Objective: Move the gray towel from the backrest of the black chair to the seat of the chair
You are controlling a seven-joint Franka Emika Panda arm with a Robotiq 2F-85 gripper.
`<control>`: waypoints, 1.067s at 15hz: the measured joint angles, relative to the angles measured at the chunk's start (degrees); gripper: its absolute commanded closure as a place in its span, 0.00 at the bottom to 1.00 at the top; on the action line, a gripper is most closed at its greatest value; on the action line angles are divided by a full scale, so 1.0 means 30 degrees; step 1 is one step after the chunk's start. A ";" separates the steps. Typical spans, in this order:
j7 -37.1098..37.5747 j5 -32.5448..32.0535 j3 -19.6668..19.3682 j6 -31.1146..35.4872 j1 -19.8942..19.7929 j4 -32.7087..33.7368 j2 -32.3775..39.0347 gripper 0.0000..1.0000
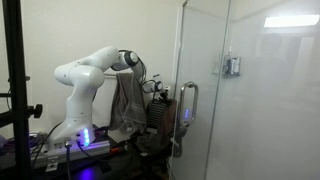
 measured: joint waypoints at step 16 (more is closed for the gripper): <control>-0.1087 -0.0028 0.2287 0.1673 -0.1685 -0.4808 -0.9235 0.98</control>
